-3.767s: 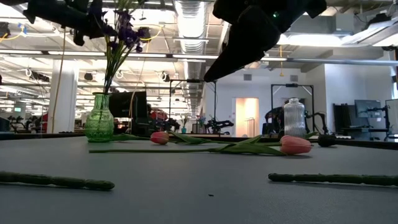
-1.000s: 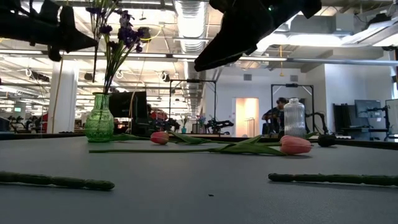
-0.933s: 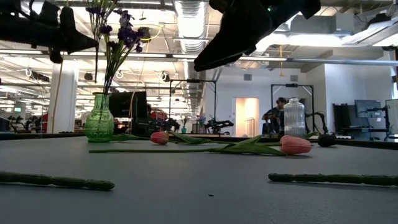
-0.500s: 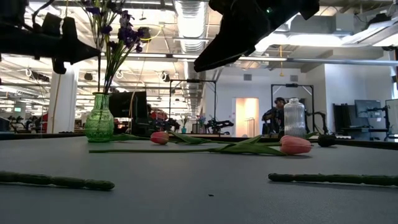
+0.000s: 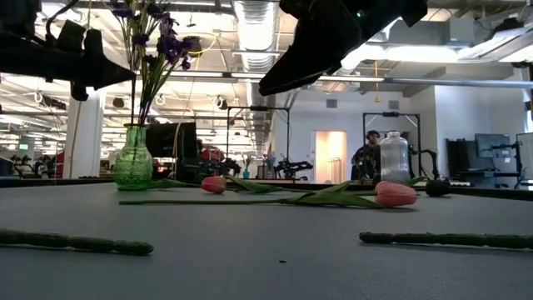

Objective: Sort flowers into vase by color
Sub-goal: Put the purple flowers into the green vase

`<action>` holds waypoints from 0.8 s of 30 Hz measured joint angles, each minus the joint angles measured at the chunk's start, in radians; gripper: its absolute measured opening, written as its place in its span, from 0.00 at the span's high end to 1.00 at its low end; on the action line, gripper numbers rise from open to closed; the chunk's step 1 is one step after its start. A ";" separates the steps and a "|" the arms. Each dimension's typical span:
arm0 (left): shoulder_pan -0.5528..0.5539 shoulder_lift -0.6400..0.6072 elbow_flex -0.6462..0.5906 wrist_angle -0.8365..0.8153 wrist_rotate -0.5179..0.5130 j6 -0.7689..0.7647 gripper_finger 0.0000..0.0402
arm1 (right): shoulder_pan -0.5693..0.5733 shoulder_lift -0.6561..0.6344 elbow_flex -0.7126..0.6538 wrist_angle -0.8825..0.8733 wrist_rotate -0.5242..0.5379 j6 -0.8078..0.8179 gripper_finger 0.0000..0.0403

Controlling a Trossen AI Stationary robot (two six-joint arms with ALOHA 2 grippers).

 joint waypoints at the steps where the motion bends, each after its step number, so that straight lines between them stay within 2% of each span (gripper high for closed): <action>1: 0.000 0.000 0.000 -0.004 0.000 0.000 1.00 | 0.000 0.000 0.000 0.000 0.000 0.000 0.35; 24: 0.000 0.000 0.000 -0.121 -0.053 0.017 0.99 | 0.000 0.000 0.000 0.000 0.000 0.000 0.35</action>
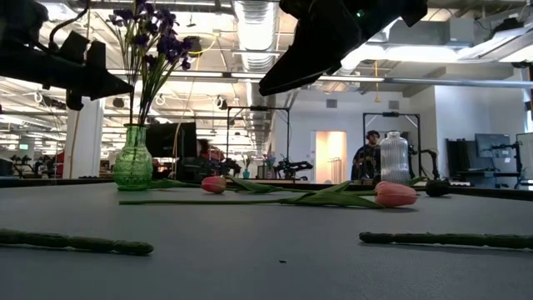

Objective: Sort flowers into vase by color
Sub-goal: Put the purple flowers into the green vase

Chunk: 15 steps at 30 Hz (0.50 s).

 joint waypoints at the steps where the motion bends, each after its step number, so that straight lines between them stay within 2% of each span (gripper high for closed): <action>1: 0.000 0.000 0.000 -0.009 0.000 0.000 0.97 | 0.000 0.000 0.000 0.000 0.000 0.000 0.35; 6: 0.000 0.000 0.000 -0.036 0.007 0.006 0.84 | 0.000 0.000 0.000 0.000 0.000 -0.001 0.35; 11: 0.000 0.000 0.000 -0.040 0.066 -0.001 0.70 | 0.000 0.000 0.000 0.000 0.000 -0.001 0.35; 15: 0.000 0.000 0.000 -0.096 0.102 -0.011 0.62 | 0.000 0.000 0.000 0.000 0.000 -0.001 0.35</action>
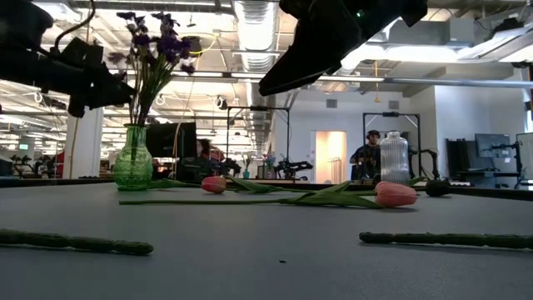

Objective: Sort flowers into vase by color
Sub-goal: Put the purple flowers into the green vase, then put the top pink flower into the transparent vase

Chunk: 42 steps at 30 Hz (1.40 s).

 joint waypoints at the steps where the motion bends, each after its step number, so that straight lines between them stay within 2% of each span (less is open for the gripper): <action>1: 0.000 0.000 0.000 -0.021 0.006 -0.005 0.61 | 0.000 0.000 0.000 0.000 0.000 0.000 0.35; 10: 0.000 0.000 0.000 -0.184 0.028 -0.044 0.57 | -0.010 0.000 0.000 0.000 0.000 -0.001 0.35; 15: 0.000 0.000 0.000 -0.189 0.106 -0.045 0.57 | -0.014 0.000 0.000 0.000 0.001 0.002 0.35; 19: -0.011 0.000 0.000 -0.188 0.126 -0.042 0.57 | -0.013 0.000 0.000 0.000 0.001 0.002 0.35; 25: -0.032 0.000 0.000 -0.182 0.005 -0.035 0.57 | -0.013 0.000 0.000 0.000 0.001 0.002 0.35; 28: -0.032 0.000 0.000 -0.182 -0.004 -0.024 0.57 | -0.013 0.000 0.000 0.000 0.001 0.002 0.35; 42: -0.063 0.000 0.000 -0.180 0.162 -0.057 0.57 | -0.013 0.000 0.000 0.000 0.001 0.001 0.35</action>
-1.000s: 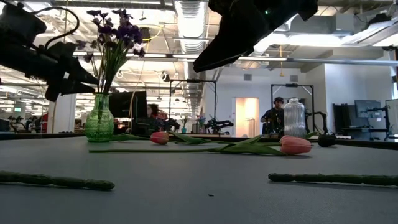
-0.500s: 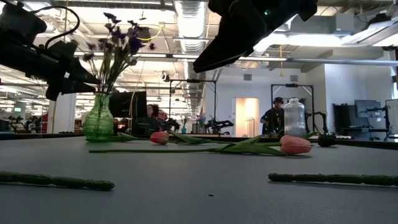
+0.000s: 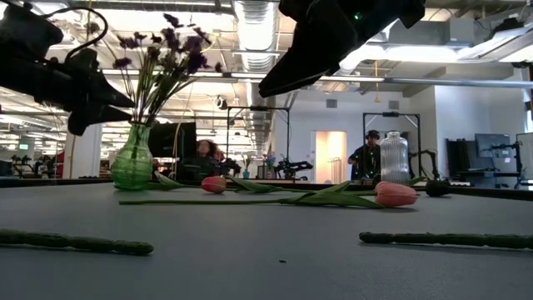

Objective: Sort flowers into vase by color
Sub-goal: Put the top pink flower into the transparent vase

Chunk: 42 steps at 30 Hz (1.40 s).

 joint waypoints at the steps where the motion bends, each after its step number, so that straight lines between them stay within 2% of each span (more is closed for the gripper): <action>1: -0.014 0.000 0.000 0.005 0.000 -0.004 0.57 | 0.000 0.000 0.000 0.000 0.000 0.000 0.35; 7: -0.078 0.000 0.000 0.017 -0.026 -0.004 0.57 | 0.000 0.000 0.000 0.000 0.000 0.000 0.35; 17: -0.170 0.000 0.000 0.015 -0.011 -0.001 0.57 | 0.000 0.000 0.000 0.000 0.000 0.000 0.35; 21: -0.238 0.000 0.000 0.005 -0.016 -0.001 0.57 | 0.000 0.000 0.000 0.000 0.000 0.000 0.35; 34: -0.491 0.000 0.000 -0.042 -0.167 -0.004 0.57 | 0.000 0.000 0.000 0.000 0.000 0.000 0.35; 42: -0.630 0.000 0.000 -0.033 -0.160 0.014 0.57 | 0.000 0.000 0.000 0.000 0.000 0.000 0.35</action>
